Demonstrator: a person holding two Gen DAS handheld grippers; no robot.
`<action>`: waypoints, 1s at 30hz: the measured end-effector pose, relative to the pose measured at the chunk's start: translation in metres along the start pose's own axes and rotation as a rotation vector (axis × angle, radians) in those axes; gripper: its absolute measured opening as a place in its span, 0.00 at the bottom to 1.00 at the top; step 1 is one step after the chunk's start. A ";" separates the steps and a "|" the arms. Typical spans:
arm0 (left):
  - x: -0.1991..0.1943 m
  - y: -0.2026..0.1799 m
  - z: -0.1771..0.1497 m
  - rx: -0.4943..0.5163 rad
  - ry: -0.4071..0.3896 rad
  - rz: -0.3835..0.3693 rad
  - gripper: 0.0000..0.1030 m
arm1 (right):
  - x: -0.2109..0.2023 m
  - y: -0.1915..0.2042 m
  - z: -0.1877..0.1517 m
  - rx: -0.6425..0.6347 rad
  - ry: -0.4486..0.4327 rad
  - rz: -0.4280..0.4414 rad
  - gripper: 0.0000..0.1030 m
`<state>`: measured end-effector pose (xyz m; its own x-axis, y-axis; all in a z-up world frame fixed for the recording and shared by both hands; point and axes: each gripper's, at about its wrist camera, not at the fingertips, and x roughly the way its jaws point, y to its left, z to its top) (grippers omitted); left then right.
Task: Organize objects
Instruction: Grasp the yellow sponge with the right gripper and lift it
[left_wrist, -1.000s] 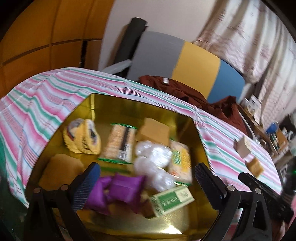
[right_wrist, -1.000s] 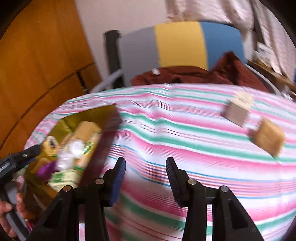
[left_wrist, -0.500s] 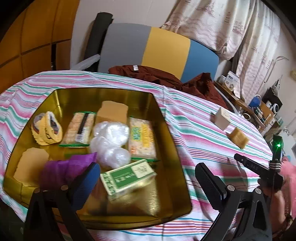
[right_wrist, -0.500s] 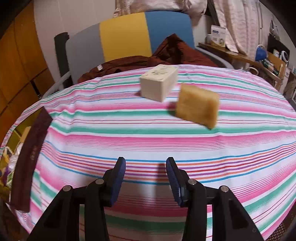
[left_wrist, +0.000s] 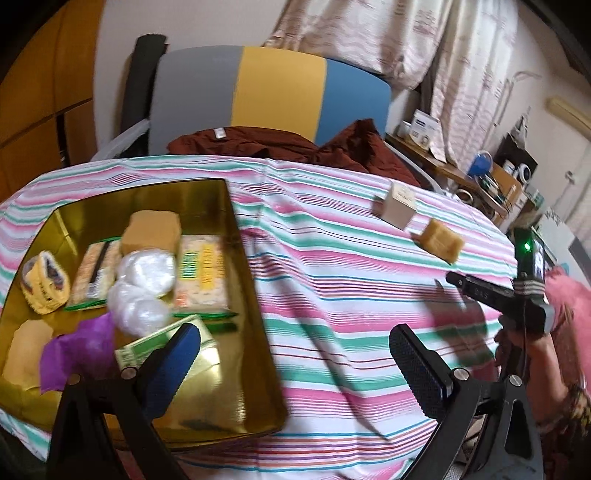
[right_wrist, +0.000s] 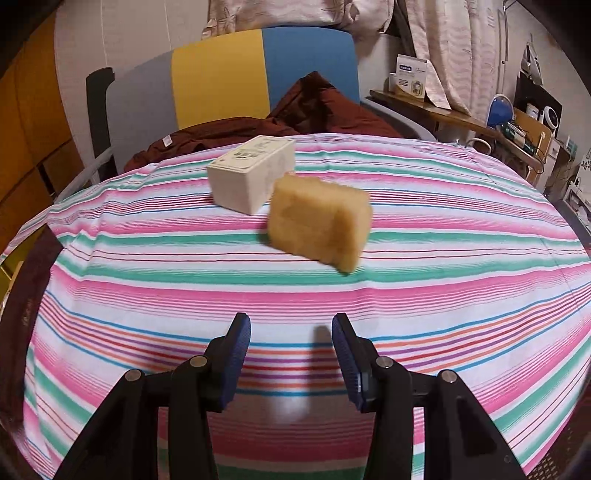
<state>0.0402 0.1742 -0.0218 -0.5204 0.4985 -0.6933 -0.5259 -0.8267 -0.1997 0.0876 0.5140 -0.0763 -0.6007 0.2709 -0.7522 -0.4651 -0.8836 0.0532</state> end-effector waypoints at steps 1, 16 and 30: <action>0.002 -0.004 0.000 0.015 0.005 -0.006 1.00 | 0.001 -0.003 0.002 0.003 -0.003 0.004 0.47; 0.014 -0.041 -0.007 0.110 0.074 -0.042 1.00 | 0.030 -0.020 0.084 -0.229 -0.126 0.052 0.72; 0.025 -0.053 -0.003 0.146 0.086 -0.040 1.00 | 0.040 -0.031 0.061 -0.148 -0.104 0.107 0.51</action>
<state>0.0574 0.2301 -0.0311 -0.4408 0.5009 -0.7448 -0.6406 -0.7568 -0.1299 0.0385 0.5759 -0.0673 -0.7092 0.2036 -0.6750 -0.2990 -0.9539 0.0264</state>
